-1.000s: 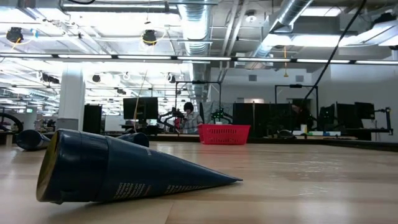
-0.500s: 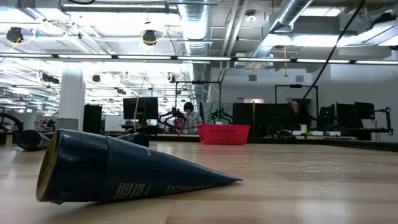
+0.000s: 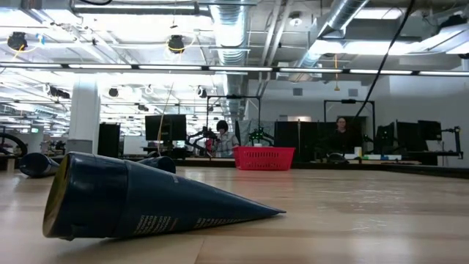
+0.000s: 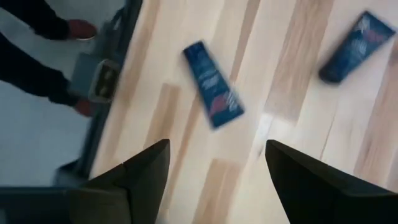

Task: Pick & Place Travel size toiletries
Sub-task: Put the blue shave cream into the black bin

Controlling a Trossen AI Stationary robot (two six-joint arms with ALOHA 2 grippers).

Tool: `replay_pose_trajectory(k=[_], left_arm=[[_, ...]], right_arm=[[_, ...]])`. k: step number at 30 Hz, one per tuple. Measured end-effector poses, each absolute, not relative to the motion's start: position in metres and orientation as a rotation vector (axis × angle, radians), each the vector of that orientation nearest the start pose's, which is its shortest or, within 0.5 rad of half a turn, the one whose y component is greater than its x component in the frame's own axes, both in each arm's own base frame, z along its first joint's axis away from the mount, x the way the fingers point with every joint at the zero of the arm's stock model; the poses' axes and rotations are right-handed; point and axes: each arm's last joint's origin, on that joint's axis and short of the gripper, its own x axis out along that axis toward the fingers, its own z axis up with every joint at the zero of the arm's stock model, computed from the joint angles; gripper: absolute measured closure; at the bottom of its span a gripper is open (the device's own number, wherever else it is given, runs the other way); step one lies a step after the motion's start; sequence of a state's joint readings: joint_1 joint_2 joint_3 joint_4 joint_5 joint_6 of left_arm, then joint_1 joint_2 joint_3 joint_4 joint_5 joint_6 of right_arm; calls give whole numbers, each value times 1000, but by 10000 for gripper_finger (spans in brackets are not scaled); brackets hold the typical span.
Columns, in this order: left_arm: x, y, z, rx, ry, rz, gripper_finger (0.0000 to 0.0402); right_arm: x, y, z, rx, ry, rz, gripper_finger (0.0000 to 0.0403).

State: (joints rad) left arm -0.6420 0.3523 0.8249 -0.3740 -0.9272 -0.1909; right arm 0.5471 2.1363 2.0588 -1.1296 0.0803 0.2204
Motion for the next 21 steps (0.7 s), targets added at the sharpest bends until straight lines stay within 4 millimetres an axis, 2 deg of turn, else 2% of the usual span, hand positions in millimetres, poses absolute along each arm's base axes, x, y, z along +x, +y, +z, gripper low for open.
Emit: replay_pose_trajectory(k=[4,9,12,18,21], left_arm=[[52,-10,368,-259,-97,278,105],[52,-10,368,-260,-98,278,105],[52,-10,368,-260,-97,278,105],[52,-10,368,-259,-96,278,105],[52,-10,368,-259,-96,278,105]], right_arm=[[402,225,253,-235,1171,313,145],[426,224,233,-241,1101,353,145],[431,225,217,-265,1125,362,145],[441,235,197,-259,1093,397,145],[437,238,180,-287,1151,401,145]])
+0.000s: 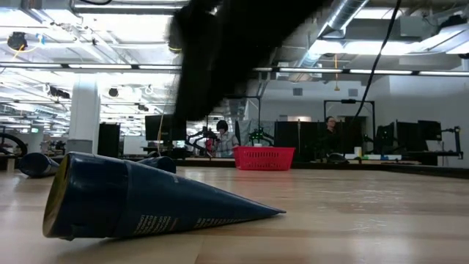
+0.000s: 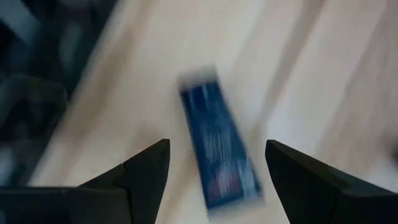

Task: Pick & Place Travel size toiletries
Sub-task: Put the blue shave cream into the black bin

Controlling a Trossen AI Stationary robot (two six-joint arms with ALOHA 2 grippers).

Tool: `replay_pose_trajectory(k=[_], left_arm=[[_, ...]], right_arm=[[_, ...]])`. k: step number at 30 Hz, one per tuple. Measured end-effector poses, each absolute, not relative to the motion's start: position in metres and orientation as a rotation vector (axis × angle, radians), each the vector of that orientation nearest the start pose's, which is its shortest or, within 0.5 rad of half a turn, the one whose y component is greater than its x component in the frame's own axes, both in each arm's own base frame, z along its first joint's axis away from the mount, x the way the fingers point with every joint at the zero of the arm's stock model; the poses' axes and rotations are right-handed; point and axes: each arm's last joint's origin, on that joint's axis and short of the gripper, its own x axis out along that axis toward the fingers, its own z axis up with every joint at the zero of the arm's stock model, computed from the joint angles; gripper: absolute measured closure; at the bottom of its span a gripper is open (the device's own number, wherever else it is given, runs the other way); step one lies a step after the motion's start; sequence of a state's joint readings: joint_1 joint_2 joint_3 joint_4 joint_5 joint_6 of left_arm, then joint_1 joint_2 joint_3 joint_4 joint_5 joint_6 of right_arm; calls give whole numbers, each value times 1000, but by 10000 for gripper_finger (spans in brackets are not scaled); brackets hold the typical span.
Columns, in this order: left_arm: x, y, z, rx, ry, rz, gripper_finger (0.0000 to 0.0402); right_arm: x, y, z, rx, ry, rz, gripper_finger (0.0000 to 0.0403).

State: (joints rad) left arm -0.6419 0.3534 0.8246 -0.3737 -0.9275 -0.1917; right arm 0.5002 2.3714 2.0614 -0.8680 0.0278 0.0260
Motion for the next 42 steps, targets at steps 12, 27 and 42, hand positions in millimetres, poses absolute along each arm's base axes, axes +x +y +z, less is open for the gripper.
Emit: replay_pose_trajectory(k=[12,27,42], left_arm=[[52,-10,368,-268,-98,278,105],[52,-10,368,-268,-98,278,105],[52,-10,368,-262,-97,278,105]], right_arm=[[441,246,140,-261,1227,373,146],[435,238,138,-144,1334,247,254],[430,225,165,-85,1364,214,318]])
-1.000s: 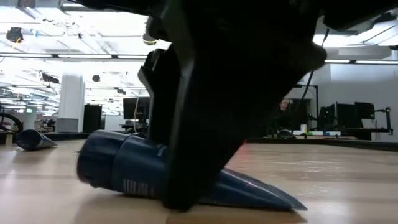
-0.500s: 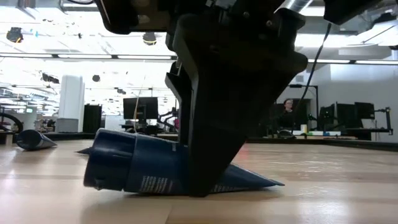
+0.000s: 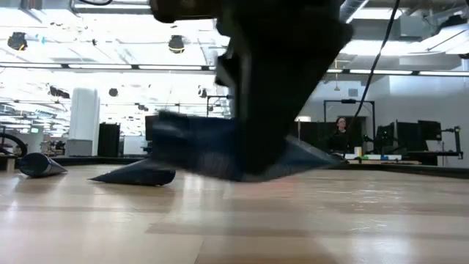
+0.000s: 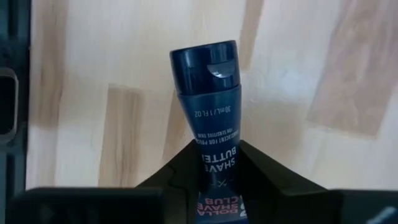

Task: Pick & Place Travel size toiletries
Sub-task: Put the blue shave cream into the black bin

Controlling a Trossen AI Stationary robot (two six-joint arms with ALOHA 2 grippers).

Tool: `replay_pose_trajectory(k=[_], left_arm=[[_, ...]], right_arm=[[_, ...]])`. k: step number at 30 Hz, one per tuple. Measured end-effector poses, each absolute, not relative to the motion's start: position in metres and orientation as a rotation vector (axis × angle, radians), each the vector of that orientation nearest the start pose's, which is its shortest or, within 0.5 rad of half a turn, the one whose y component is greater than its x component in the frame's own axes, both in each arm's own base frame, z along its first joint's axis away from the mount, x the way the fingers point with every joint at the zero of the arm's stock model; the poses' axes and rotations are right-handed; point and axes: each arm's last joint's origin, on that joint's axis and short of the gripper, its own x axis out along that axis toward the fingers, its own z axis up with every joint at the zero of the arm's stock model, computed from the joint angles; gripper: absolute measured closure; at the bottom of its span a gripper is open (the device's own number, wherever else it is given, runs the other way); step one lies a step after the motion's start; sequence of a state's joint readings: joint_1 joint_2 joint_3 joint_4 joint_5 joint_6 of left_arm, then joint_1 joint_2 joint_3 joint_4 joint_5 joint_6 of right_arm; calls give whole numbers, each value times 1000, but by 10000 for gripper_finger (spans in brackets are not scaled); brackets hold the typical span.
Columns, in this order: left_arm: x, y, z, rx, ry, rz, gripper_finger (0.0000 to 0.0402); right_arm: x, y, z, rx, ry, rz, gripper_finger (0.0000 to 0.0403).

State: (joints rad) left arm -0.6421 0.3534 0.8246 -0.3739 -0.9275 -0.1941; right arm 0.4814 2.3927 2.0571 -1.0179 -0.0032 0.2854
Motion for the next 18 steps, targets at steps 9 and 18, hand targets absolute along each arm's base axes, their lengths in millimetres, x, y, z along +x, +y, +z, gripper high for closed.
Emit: replay_pose_trajectory(k=[9,18], left_arm=[[52,-10,368,-257,-96,278,105],[52,-10,368,-256,-96,278,105]], right_arm=[[412,219,196,-112,1423,205,324],[378,226,238,-130,1476,193,324]])
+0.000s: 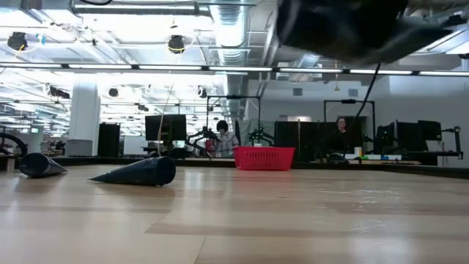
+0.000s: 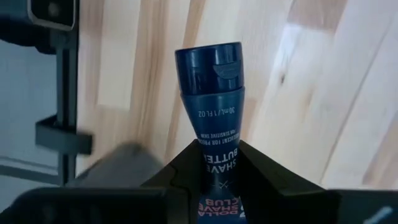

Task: Pick & Place Travel size toiletries
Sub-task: Put the blue shave cream into the black bin

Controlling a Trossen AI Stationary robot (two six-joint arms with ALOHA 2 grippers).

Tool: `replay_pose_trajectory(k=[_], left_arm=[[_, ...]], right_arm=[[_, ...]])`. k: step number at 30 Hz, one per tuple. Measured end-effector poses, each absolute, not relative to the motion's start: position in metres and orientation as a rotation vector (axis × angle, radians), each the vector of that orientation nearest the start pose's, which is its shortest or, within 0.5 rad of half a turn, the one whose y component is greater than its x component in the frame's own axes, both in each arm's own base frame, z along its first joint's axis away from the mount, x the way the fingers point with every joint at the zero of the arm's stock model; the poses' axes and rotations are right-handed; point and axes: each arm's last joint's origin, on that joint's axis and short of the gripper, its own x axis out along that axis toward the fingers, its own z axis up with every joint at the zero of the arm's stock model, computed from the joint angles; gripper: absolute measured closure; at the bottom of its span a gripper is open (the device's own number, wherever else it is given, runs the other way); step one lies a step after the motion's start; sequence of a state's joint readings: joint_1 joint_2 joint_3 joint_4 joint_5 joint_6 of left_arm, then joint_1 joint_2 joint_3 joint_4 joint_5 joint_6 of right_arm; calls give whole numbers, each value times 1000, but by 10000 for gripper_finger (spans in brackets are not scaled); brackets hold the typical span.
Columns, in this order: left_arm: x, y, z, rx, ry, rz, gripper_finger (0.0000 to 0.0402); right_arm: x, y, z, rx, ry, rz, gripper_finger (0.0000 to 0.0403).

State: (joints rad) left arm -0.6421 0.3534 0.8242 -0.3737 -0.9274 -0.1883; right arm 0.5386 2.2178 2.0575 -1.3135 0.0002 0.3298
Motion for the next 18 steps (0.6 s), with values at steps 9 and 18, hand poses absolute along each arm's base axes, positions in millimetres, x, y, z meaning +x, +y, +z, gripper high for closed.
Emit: replay_pose_trajectory(k=[9,18], left_arm=[[52,-10,368,-256,-96,278,105],[52,-10,368,-256,-96,278,105]], right_arm=[[329,247,270,-127,1556,130,324],[275,288,280,-144,1610,77,324]])
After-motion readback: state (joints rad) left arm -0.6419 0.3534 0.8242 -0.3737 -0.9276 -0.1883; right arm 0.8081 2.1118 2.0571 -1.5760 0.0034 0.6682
